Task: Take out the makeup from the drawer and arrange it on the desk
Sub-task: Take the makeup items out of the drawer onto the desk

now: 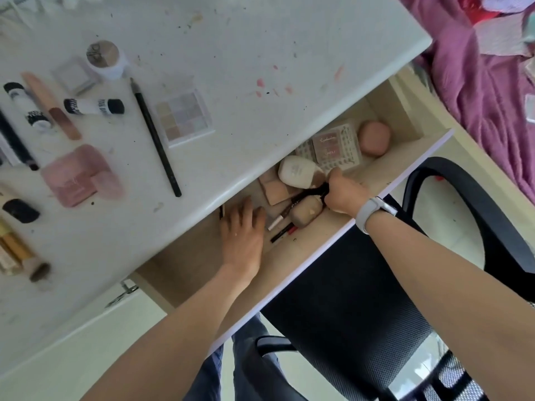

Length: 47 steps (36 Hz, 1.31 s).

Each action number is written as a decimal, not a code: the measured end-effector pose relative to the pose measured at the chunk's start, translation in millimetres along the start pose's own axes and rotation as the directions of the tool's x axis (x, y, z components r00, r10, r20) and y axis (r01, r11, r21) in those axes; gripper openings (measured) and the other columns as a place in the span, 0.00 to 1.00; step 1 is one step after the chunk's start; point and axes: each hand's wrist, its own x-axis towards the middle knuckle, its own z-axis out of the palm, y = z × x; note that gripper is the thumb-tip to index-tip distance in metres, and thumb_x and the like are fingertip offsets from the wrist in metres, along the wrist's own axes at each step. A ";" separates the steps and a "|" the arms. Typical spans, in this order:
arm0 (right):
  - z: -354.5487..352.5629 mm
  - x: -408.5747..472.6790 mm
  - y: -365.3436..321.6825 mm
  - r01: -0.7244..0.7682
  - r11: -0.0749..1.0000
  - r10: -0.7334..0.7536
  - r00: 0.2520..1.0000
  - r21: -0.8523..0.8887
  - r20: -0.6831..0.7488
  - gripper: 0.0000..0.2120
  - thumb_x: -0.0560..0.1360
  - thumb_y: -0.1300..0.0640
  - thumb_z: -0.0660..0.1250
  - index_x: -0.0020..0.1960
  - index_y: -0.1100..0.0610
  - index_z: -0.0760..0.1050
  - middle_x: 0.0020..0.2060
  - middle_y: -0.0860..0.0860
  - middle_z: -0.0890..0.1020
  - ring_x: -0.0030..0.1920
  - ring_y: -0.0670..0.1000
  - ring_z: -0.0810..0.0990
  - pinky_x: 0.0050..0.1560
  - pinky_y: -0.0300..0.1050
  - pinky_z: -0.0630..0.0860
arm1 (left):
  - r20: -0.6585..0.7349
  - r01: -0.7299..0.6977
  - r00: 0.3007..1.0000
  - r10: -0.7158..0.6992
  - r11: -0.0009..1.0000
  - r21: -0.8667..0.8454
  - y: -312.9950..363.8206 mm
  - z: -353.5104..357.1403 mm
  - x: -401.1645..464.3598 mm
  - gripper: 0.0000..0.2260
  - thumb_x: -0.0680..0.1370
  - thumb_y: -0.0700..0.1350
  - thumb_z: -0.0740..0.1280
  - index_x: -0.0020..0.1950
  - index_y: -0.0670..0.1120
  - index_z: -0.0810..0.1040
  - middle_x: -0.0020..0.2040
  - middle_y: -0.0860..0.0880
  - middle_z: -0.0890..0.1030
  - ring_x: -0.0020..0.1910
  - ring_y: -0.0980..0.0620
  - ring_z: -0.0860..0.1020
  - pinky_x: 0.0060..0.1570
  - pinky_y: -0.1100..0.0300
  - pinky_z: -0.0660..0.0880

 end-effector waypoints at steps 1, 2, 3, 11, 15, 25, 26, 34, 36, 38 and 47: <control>-0.1 0.4 0.1 0.002 1.000 -0.002 1.000 0.001 0.003 0.10 0.73 0.62 0.60 0.51 0.57 0.59 0.39 0.54 0.73 0.41 0.57 0.72 0.49 0.50 0.63 | 0.011 -0.002 1.000 0.002 1.000 -0.010 -1.1 1.6 -2.2 0.29 0.75 0.42 0.65 0.73 0.48 0.57 0.75 0.43 0.53 0.69 0.40 0.61 0.65 0.44 0.61; -0.5 0.6 -0.2 0.006 1.000 -0.006 1.000 0.004 0.010 0.10 0.74 0.61 0.60 0.52 0.58 0.60 0.40 0.54 0.74 0.42 0.57 0.73 0.49 0.50 0.63 | 0.016 -0.005 1.000 0.005 1.000 -0.016 -2.9 2.8 -3.7 0.31 0.74 0.42 0.67 0.74 0.49 0.56 0.75 0.43 0.53 0.67 0.40 0.62 0.64 0.45 0.63; -1.6 0.7 -0.6 0.008 1.000 -0.008 1.000 0.009 0.023 0.11 0.74 0.61 0.60 0.55 0.59 0.61 0.42 0.54 0.74 0.44 0.57 0.74 0.51 0.50 0.64 | 0.020 -0.013 1.000 0.013 1.000 -0.015 -4.9 4.0 -4.7 0.34 0.73 0.42 0.68 0.74 0.49 0.55 0.75 0.44 0.53 0.66 0.41 0.63 0.63 0.46 0.64; -6.2 1.0 -3.7 0.004 0.998 -0.012 0.994 0.067 0.107 0.19 0.76 0.62 0.59 0.65 0.64 0.60 0.54 0.60 0.77 0.55 0.60 0.76 0.59 0.53 0.70 | 0.087 -0.047 0.995 0.051 0.998 -0.040 -10.5 0.4 2.2 0.39 0.73 0.42 0.70 0.76 0.48 0.49 0.75 0.47 0.53 0.65 0.41 0.62 0.65 0.48 0.66; -5.4 5.7 -0.9 -0.007 0.988 -0.010 0.994 0.151 0.109 0.17 0.75 0.63 0.59 0.63 0.64 0.62 0.52 0.60 0.77 0.51 0.59 0.76 0.54 0.52 0.73 | 0.083 -0.036 0.996 0.037 0.999 -0.011 -10.1 -0.8 0.8 0.38 0.71 0.42 0.71 0.75 0.47 0.53 0.69 0.46 0.63 0.64 0.42 0.62 0.63 0.50 0.64; -8.2 -3.7 -2.0 0.053 0.833 -0.167 0.973 0.551 0.159 0.12 0.76 0.64 0.65 0.58 0.62 0.72 0.50 0.57 0.77 0.38 0.48 0.77 0.46 0.42 0.77 | 0.013 -0.061 0.998 0.064 0.984 -0.165 -6.7 -6.0 -14.8 0.13 0.75 0.39 0.66 0.59 0.46 0.71 0.56 0.47 0.72 0.52 0.47 0.73 0.46 0.56 0.71; -8.2 -9.5 -3.2 0.088 0.836 -0.193 0.971 0.541 0.141 0.11 0.77 0.63 0.64 0.58 0.62 0.73 0.50 0.57 0.78 0.39 0.49 0.78 0.46 0.40 0.76 | 0.001 -0.079 0.997 0.081 0.978 -0.193 -6.9 -7.3 -16.8 0.14 0.75 0.39 0.65 0.60 0.47 0.71 0.56 0.47 0.73 0.54 0.48 0.73 0.45 0.57 0.71; -10.4 -57.4 -7.7 0.349 0.866 -0.311 0.937 0.358 -0.161 0.11 0.78 0.63 0.61 0.59 0.59 0.74 0.51 0.52 0.69 0.51 0.48 0.69 0.52 0.34 0.61 | -0.151 -0.102 0.988 0.037 0.886 -0.452 -17.4 -33.6 -43.6 0.12 0.80 0.46 0.60 0.62 0.47 0.73 0.54 0.51 0.78 0.53 0.54 0.75 0.45 0.62 0.72; -19.0 -69.2 -8.0 0.379 0.857 -0.331 0.924 0.350 -0.192 0.11 0.78 0.63 0.60 0.59 0.58 0.73 0.52 0.51 0.69 0.51 0.47 0.69 0.54 0.34 0.62 | -0.163 -0.100 0.987 0.012 0.836 -0.540 -21.5 -43.1 -51.1 0.12 0.79 0.44 0.61 0.62 0.46 0.74 0.53 0.50 0.78 0.52 0.53 0.76 0.46 0.62 0.72; -30.8 -82.9 -11.9 0.409 0.845 -0.354 0.911 0.345 -0.211 0.11 0.78 0.63 0.59 0.59 0.58 0.73 0.52 0.51 0.70 0.51 0.46 0.69 0.53 0.32 0.62 | -0.161 -0.088 0.987 -0.021 0.767 -0.636 -28.8 -55.7 -59.2 0.13 0.79 0.42 0.62 0.62 0.44 0.74 0.52 0.51 0.79 0.52 0.53 0.77 0.48 0.64 0.71; -76.4 -136.0 -68.2 0.429 0.664 -0.313 0.903 0.613 -0.293 0.09 0.79 0.63 0.59 0.54 0.52 0.73 0.45 0.45 0.77 0.44 0.42 0.76 0.43 0.29 0.71 | -0.086 0.055 0.903 -0.421 0.311 -0.949 -93.2 -115.8 -94.5 0.09 0.78 0.43 0.64 0.54 0.56 0.76 0.45 0.64 0.78 0.46 0.69 0.76 0.39 0.79 0.69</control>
